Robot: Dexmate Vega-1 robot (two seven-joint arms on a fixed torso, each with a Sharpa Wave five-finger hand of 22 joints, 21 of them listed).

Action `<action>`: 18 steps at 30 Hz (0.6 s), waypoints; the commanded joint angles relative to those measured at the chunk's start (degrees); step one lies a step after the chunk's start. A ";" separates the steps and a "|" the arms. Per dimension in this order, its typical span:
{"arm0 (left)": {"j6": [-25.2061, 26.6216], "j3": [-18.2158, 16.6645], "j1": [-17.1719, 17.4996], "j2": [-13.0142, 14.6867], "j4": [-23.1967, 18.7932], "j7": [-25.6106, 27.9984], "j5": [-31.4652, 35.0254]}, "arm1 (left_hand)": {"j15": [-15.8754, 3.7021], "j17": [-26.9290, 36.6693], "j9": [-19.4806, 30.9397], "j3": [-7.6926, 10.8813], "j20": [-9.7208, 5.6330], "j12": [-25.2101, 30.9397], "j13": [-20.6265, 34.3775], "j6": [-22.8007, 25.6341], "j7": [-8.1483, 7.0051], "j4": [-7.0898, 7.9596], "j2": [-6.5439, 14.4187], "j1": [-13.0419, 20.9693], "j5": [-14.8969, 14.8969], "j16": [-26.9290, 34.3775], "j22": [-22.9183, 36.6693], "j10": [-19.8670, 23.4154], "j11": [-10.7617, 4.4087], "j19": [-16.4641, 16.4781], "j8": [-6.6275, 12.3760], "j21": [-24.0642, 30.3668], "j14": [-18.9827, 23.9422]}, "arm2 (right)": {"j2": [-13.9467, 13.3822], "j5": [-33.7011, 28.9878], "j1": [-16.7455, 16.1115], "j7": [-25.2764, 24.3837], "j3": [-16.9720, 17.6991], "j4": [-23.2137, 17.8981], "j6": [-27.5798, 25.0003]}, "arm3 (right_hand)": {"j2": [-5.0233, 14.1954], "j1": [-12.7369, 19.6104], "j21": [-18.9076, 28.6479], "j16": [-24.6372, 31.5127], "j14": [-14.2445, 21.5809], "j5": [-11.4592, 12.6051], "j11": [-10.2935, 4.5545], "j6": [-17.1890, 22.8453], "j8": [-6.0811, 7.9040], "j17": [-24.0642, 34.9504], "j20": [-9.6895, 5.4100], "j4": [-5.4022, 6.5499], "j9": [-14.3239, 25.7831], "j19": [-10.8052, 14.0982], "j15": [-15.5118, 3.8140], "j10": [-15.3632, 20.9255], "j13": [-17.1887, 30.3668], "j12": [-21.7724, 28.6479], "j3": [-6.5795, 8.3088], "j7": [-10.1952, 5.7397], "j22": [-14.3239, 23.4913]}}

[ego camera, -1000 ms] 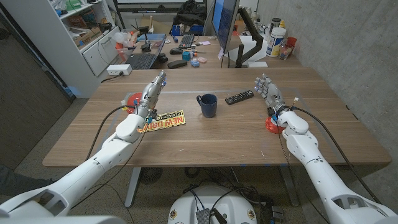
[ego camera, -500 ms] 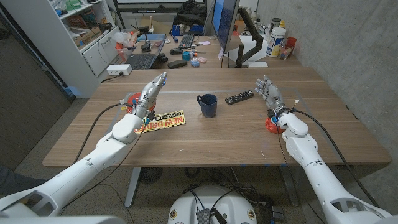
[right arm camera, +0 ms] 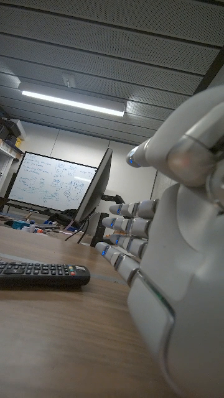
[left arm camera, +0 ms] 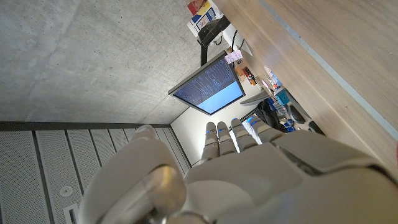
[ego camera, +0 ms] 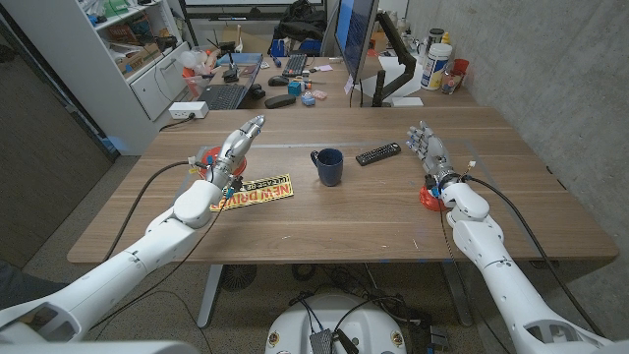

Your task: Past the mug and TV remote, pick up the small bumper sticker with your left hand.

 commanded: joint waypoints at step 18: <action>-5.02 -0.01 -0.68 0.97 1.62 5.36 12.43 | -1.04 0.12 0.31 0.74 0.40 0.67 0.26 2.23 -1.06 -1.64 0.51 3.13 1.06 0.36 0.30 2.28 -1.12 0.43 0.82 0.28 1.91 | 0.26 -0.95 -0.11 -2.38 0.02 -0.40 1.57 | -0.07 0.07 -0.10 0.04 0.82 0.34 -0.06 0.76 0.20 0.32 -0.04 -0.36 0.34 0.62 0.03 0.76 0.11 -0.04 0.12 -0.08 0.33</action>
